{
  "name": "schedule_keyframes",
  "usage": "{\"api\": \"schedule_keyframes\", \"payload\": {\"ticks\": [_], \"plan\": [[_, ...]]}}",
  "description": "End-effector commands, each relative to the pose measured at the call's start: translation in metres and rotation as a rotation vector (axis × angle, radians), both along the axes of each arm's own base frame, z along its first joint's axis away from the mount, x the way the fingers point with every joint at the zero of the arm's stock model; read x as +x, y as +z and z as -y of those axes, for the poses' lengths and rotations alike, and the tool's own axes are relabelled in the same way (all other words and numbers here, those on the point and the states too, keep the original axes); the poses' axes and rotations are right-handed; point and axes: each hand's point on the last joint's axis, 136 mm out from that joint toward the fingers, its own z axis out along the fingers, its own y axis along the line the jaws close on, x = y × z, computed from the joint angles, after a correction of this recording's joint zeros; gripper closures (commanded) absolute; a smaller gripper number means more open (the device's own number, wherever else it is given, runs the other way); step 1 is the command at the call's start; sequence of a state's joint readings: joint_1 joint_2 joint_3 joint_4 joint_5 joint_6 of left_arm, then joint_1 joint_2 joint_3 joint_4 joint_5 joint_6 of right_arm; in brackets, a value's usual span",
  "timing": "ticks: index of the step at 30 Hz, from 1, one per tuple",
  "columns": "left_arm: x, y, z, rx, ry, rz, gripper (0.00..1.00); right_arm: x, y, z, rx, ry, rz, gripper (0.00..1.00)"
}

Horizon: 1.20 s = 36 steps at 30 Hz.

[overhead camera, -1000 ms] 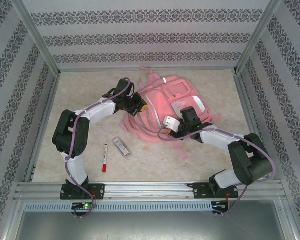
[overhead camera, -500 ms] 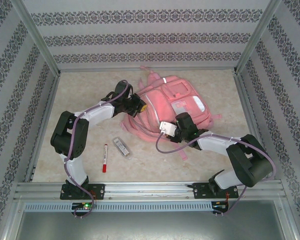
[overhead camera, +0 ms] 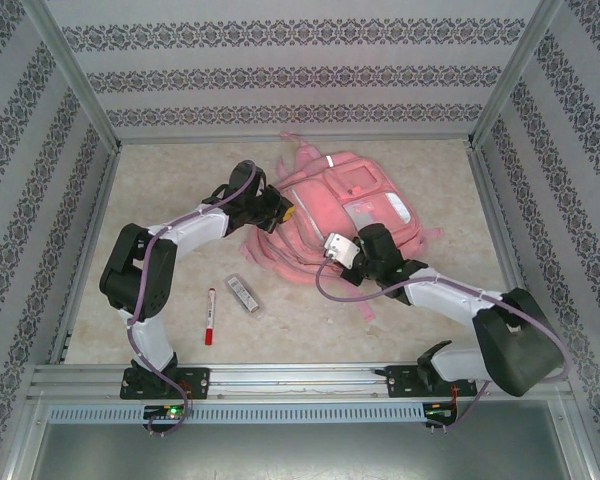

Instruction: Pack the student bag

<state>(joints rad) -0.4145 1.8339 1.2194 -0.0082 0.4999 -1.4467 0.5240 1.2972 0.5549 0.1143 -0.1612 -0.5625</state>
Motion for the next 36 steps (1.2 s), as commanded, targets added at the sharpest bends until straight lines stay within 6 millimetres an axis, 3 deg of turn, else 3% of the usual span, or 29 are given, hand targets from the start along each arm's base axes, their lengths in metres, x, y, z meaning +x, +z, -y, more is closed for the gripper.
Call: {"api": "schedule_keyframes", "payload": {"ticks": [1,12,21,27,30,33,36], "plan": [[-0.012,0.022,0.026,-0.080,-0.029,0.018,1.00,0.002,0.036,-0.010,0.155,0.002,0.011,1.00],[-0.017,0.024,0.046,-0.081,-0.020,0.021,1.00,-0.020,0.047,-0.037,0.402,-0.064,-0.447,1.00],[-0.023,0.016,0.063,-0.076,-0.040,0.013,1.00,-0.035,0.056,-0.075,0.539,0.003,-0.594,1.00],[-0.022,0.009,0.064,-0.048,-0.052,0.020,1.00,-0.038,0.053,-0.075,0.556,-0.023,-0.666,1.00],[-0.026,0.006,0.070,-0.023,-0.072,0.035,1.00,-0.041,0.053,-0.088,0.591,0.017,-0.690,1.00],[-0.025,0.002,0.077,-0.010,-0.124,0.063,1.00,-0.043,0.049,-0.091,0.551,0.081,-0.620,0.82],[-0.027,-0.007,0.074,0.018,-0.163,0.062,1.00,-0.057,0.053,-0.081,0.446,0.220,-0.502,0.75]]}}
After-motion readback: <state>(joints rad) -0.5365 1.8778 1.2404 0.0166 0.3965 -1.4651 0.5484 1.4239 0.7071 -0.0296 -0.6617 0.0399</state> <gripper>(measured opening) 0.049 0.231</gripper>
